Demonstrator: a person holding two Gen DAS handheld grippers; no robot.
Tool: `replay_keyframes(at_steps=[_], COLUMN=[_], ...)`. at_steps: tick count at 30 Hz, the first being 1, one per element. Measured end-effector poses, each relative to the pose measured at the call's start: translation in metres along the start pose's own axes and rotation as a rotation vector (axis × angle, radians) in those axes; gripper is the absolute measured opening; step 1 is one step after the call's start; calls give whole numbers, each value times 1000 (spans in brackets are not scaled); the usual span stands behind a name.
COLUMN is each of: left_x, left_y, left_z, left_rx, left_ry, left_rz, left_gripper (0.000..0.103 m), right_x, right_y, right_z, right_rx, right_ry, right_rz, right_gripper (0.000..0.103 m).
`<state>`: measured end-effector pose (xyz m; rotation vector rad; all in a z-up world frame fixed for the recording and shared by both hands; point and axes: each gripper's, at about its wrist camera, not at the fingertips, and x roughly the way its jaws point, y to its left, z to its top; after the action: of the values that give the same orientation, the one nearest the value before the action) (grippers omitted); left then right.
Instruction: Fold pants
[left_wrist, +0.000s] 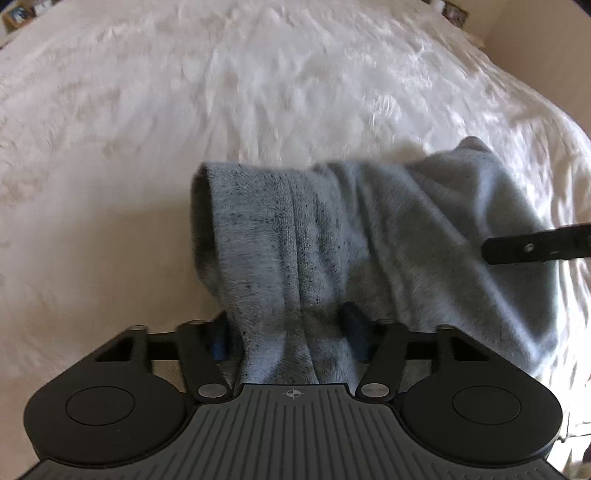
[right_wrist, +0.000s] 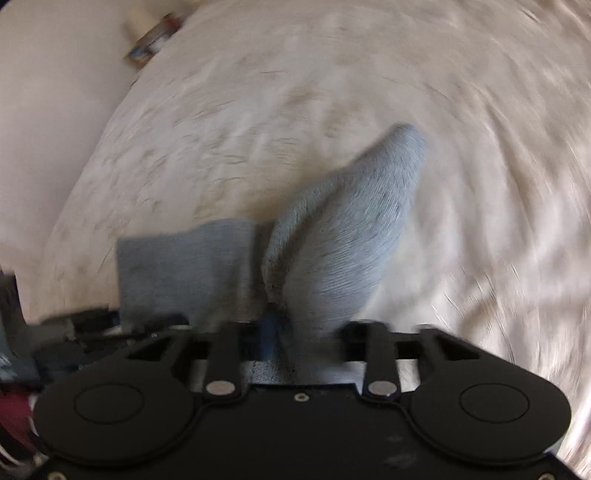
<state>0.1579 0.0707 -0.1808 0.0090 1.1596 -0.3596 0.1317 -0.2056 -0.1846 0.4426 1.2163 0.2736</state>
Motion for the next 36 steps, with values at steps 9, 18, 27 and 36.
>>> replay_keyframes(at_steps=[9,18,27,36], left_x=[22,-46,-121,-118], left_y=[10,27,122,222], left_z=[8,20,52,30], left_rx=[-132,-193,-290,-432], left_ry=[-4,-138,-300,-262], left_rz=[-141,-226,-90,113], left_gripper=[80,28,28,41], right_x=[40,-18,19,122], right_y=[-45,37,159,248], right_z=[-9,25,105,160], right_rx=[169,23,-98,-179], right_ry=[59,-18,-29,-1], right_rz=[135,226,380,373], right_gripper=[57,19,19,37])
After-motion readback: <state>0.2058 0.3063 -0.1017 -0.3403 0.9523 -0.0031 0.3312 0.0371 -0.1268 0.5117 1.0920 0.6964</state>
